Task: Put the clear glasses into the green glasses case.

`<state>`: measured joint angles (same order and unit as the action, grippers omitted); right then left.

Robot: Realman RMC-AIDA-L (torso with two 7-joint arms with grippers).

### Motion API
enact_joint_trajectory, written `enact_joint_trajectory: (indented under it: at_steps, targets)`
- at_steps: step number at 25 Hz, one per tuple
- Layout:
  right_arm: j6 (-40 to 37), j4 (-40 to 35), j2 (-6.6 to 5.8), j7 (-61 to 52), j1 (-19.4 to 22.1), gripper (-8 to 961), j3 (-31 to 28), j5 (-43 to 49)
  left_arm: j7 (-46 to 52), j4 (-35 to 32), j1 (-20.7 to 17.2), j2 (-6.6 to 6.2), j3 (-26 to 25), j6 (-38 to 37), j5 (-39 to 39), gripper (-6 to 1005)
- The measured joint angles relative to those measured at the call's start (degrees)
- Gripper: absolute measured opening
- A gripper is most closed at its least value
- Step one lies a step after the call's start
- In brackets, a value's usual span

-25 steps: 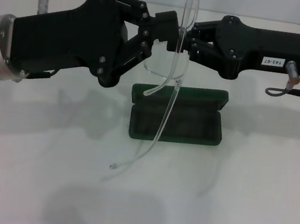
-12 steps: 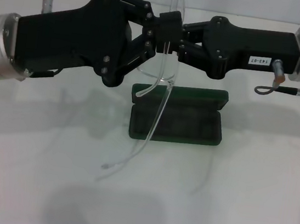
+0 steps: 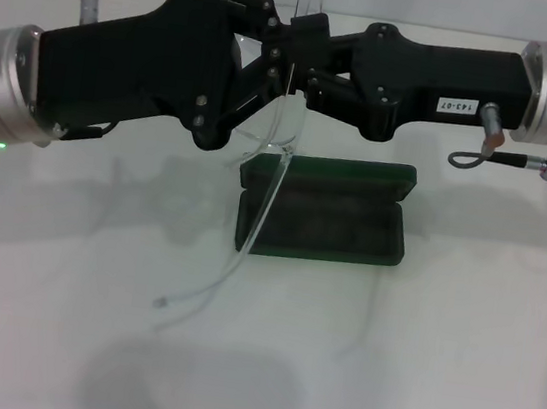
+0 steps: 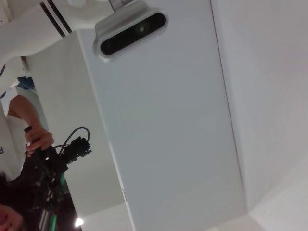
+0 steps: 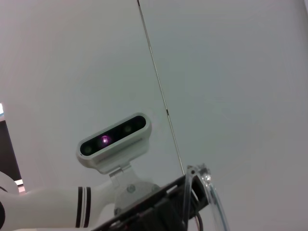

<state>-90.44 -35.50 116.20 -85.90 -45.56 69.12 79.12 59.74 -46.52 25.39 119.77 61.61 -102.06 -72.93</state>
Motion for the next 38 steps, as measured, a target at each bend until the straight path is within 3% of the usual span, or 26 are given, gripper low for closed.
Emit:
enact_joint_trajectory:
  at_steps: [38]
  targets:
    - [-1.1, -0.6, -0.1, 0.7, 1.4, 94, 1.3, -3.0, -0.4, 0.1, -0.6, 0.02, -0.5, 0.7, 0.2, 25]
